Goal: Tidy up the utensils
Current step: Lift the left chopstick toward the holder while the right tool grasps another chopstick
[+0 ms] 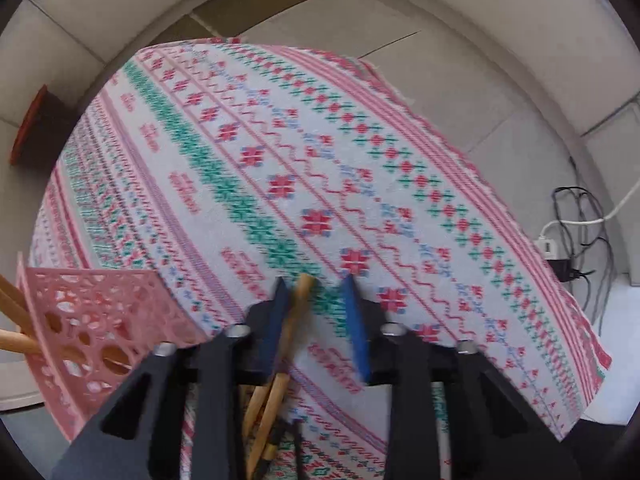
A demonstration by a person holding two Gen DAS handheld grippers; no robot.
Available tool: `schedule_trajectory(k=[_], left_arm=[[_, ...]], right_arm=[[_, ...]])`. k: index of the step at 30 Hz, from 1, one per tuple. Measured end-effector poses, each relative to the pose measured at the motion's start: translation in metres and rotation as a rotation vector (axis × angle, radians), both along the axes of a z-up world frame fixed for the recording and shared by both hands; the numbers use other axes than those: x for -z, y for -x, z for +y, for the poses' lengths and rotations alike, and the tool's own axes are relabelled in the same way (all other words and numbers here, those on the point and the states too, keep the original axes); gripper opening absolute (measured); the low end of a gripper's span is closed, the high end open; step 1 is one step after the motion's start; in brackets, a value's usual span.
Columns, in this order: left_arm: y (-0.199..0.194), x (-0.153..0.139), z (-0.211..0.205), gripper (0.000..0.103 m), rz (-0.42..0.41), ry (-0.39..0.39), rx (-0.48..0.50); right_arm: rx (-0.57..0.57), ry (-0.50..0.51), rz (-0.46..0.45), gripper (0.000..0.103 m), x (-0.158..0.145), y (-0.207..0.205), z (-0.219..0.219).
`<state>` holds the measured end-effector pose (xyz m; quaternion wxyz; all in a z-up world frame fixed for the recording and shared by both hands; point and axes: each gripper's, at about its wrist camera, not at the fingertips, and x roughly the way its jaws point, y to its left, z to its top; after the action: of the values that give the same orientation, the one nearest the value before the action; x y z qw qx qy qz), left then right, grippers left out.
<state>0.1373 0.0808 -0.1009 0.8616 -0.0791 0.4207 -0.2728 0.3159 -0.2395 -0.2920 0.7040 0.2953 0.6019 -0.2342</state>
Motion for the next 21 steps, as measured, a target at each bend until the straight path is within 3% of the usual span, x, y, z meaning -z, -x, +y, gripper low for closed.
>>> schedule_trajectory(k=[8,14,21], left_arm=[[0.008,-0.008,0.008,0.007,-0.024,0.013,-0.019],[0.021,-0.022,0.012,0.006,-0.061,0.021,-0.028],[0.028,-0.032,0.011,0.006,-0.083,0.028,-0.037]], right_arm=[[0.019,-0.107,-0.132,0.007,-0.006,0.059,-0.012],[-0.037,-0.117,-0.312,0.007,-0.057,0.104,-0.022],[-0.146,-0.044,-0.429,0.007,-0.119,0.136,-0.022]])
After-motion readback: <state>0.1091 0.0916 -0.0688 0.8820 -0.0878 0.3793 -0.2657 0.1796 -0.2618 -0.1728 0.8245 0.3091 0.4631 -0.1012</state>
